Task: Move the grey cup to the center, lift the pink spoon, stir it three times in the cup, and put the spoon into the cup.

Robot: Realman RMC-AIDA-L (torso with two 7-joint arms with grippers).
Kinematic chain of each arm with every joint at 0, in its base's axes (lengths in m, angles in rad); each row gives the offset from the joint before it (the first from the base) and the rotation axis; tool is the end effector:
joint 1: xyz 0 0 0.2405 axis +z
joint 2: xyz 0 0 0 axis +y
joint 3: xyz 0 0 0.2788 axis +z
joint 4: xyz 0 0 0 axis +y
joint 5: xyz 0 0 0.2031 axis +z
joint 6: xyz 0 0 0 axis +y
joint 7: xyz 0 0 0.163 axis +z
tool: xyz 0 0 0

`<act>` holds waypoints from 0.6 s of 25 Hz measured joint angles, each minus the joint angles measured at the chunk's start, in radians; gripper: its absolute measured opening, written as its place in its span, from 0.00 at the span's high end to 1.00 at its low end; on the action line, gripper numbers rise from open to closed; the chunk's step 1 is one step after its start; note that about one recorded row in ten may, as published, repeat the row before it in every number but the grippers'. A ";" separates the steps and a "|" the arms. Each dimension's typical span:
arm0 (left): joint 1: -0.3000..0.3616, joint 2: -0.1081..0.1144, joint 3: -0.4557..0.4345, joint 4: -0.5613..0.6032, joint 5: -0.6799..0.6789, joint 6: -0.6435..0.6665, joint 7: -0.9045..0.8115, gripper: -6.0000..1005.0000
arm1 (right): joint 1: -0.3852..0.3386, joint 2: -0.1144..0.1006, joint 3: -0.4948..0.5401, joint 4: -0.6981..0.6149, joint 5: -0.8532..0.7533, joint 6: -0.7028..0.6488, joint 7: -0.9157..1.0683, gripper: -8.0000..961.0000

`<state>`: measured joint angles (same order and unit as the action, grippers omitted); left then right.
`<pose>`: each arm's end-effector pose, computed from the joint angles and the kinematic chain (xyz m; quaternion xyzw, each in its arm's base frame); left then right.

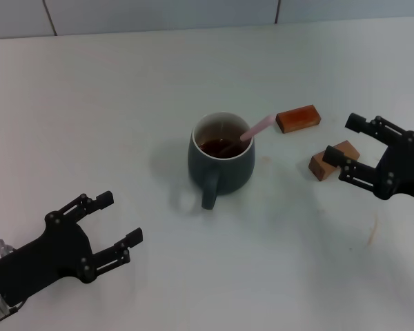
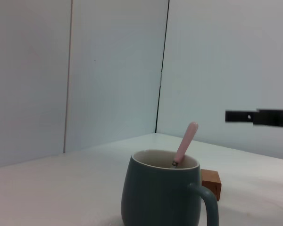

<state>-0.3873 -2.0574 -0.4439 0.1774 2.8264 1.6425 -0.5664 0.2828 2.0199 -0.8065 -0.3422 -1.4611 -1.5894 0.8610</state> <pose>-0.3314 0.2392 -0.0661 -0.9028 -0.1630 -0.3162 0.2418 0.3263 0.2747 -0.0128 -0.8641 0.1856 0.3683 0.2884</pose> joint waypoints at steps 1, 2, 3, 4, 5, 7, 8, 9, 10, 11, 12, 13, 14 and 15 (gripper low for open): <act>0.001 0.000 -0.001 -0.003 0.000 -0.002 0.000 0.18 | -0.003 0.002 -0.001 0.002 -0.003 0.009 -0.004 0.25; 0.002 0.000 -0.002 -0.004 -0.001 -0.002 0.001 0.18 | -0.004 0.004 -0.001 0.004 -0.013 0.021 -0.008 0.22; 0.003 0.000 -0.002 -0.005 -0.001 -0.003 0.001 0.18 | -0.004 0.005 -0.002 0.007 -0.028 0.033 -0.014 0.19; 0.003 0.000 -0.002 -0.005 -0.001 -0.003 0.002 0.18 | -0.002 0.007 -0.002 0.012 -0.044 0.044 -0.022 0.19; 0.003 -0.001 -0.002 -0.005 -0.001 -0.004 0.002 0.18 | 0.002 0.010 -0.002 0.018 -0.061 0.056 -0.033 0.19; 0.003 -0.001 -0.001 -0.006 -0.001 -0.005 0.002 0.18 | 0.007 0.015 -0.001 0.030 -0.086 0.079 -0.055 0.19; 0.004 -0.001 -0.001 -0.007 -0.002 -0.005 0.002 0.18 | 0.008 0.017 -0.001 0.033 -0.095 0.089 -0.061 0.19; 0.004 -0.001 -0.001 -0.007 -0.002 -0.005 0.002 0.18 | 0.011 0.019 -0.003 0.034 -0.110 0.109 -0.071 0.19; 0.005 -0.002 0.000 -0.007 -0.002 -0.005 0.002 0.18 | 0.011 0.019 -0.003 0.034 -0.110 0.109 -0.071 0.19; 0.006 -0.002 0.003 -0.007 -0.002 -0.005 0.002 0.18 | 0.012 0.020 -0.003 0.036 -0.117 0.125 -0.082 0.19; 0.006 -0.002 0.003 -0.007 -0.002 -0.005 0.002 0.18 | 0.012 0.020 -0.003 0.036 -0.117 0.125 -0.082 0.19; 0.006 -0.003 0.004 -0.007 -0.002 -0.005 0.002 0.18 | 0.013 0.020 -0.003 0.038 -0.120 0.131 -0.087 0.19; 0.006 -0.003 0.004 -0.007 -0.002 -0.006 0.002 0.18 | 0.014 0.020 -0.004 0.039 -0.124 0.135 -0.088 0.19; 0.007 -0.004 0.004 -0.007 -0.002 -0.006 0.002 0.18 | 0.015 0.020 -0.004 0.040 -0.128 0.140 -0.089 0.19</act>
<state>-0.3808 -2.0612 -0.4395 0.1702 2.8240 1.6364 -0.5644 0.2980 2.0397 -0.8106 -0.3019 -1.5888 -1.4498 0.7716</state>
